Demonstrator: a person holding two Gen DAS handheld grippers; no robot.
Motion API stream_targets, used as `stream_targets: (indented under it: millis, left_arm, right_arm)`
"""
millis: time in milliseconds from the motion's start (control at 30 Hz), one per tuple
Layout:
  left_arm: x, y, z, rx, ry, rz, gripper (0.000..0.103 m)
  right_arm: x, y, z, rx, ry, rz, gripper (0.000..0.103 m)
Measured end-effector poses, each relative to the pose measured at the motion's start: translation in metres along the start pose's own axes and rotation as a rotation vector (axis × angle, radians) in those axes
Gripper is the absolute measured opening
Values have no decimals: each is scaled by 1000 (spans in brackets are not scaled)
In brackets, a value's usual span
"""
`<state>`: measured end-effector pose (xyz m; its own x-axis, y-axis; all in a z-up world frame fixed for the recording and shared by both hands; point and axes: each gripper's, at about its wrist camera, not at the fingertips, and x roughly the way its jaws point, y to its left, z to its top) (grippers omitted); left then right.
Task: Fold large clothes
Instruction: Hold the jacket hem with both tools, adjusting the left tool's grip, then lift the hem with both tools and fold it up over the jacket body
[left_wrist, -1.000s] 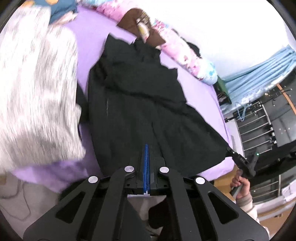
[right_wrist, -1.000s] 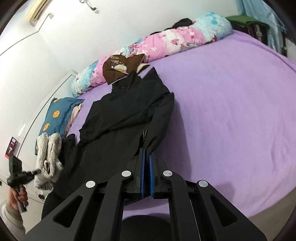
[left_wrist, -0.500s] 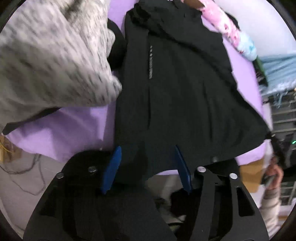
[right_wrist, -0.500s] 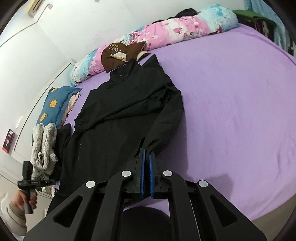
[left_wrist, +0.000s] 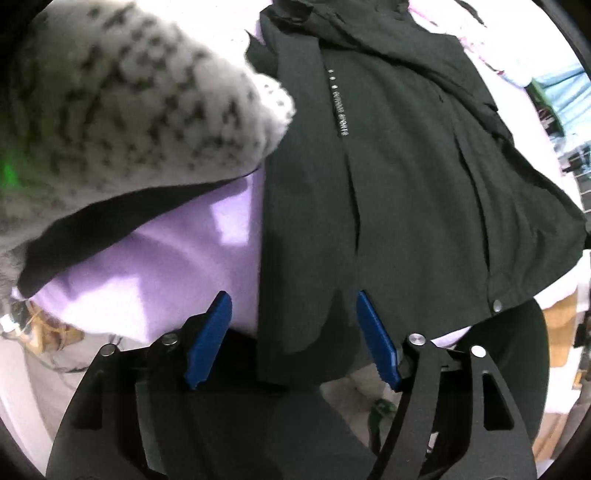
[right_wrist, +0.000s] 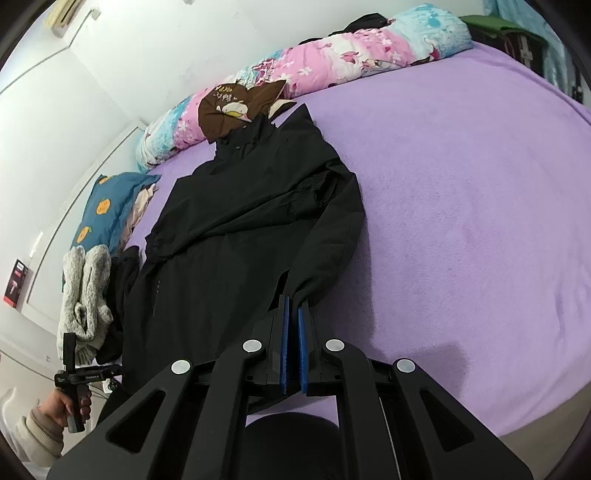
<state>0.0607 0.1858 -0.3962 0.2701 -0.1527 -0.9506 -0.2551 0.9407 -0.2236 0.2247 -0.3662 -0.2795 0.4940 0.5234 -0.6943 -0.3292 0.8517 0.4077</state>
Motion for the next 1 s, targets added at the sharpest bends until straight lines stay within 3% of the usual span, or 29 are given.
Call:
stream_targets:
  millis: [67, 133, 267, 333, 367, 433, 500, 600, 733, 1000]
  left_arm:
    - [3, 0, 1, -1, -16, -14, 71]
    - [8, -1, -1, -16, -9, -77, 71]
    - [18, -4, -6, -11, 7, -61, 70]
    - [18, -5, -6, -23, 8, -98, 67]
    - [18, -6, -5, -25, 10, -112, 64]
    - [22, -8, -3, -11, 23, -103, 44]
    - [25, -7, -2, 3, 31, -86, 37]
    - [25, -9, -1, -11, 33, -141, 14]
    - [22, -11, 0, -21, 33, -163, 4]
    - [-7, -21, 7, -51, 1, -204, 1]
  right_arm:
    - [-1, -1, 1, 5, -2, 3, 4]
    - [0, -1, 2, 8, -1, 2, 4]
    - [1, -1, 0, 16, 2, 0, 4]
    - [2, -2, -1, 18, 4, -3, 4]
    - [2, -2, -1, 19, 5, -4, 4]
    - [2, -3, -2, 22, 8, -3, 4]
    - [2, -3, -2, 24, 8, -3, 4]
    - [2, -2, -1, 21, 6, 0, 4]
    - [1, -2, -2, 22, 4, 3, 4]
    - [-4, -6, -2, 40, -13, 32, 4]
